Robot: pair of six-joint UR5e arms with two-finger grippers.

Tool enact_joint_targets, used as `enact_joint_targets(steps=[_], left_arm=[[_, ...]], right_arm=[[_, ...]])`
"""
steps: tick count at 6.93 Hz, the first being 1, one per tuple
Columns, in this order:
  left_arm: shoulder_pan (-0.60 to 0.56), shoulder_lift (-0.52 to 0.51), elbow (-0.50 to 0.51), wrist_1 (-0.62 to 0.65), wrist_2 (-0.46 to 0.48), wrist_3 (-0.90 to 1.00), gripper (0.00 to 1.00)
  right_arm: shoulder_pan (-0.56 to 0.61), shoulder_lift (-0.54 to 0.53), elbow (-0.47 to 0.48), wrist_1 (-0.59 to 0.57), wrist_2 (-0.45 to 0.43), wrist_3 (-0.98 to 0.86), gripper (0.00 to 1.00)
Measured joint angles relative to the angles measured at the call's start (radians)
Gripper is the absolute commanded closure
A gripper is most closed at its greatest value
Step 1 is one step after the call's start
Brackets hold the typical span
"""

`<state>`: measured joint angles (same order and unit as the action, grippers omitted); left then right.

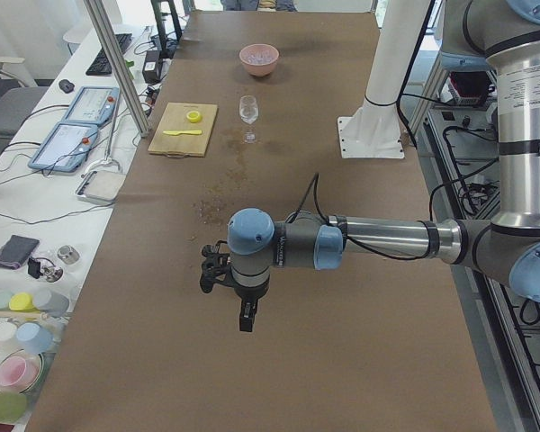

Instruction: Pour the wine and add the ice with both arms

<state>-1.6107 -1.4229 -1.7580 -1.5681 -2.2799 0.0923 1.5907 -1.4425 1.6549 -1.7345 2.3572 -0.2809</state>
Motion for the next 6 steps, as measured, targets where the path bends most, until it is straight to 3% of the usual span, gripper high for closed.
enact_joint_targets(steps=[3,6], left_arm=[[-0.002,0.007,-0.002,-0.005,-0.060,-0.003,0.02],[-0.003,0.012,-0.025,-0.003,-0.063,-0.006,0.02]], right_arm=[[-0.001,0.002,0.010,0.001,0.003,0.000,0.00],[-0.005,0.000,0.025,0.000,0.012,0.003,0.00]])
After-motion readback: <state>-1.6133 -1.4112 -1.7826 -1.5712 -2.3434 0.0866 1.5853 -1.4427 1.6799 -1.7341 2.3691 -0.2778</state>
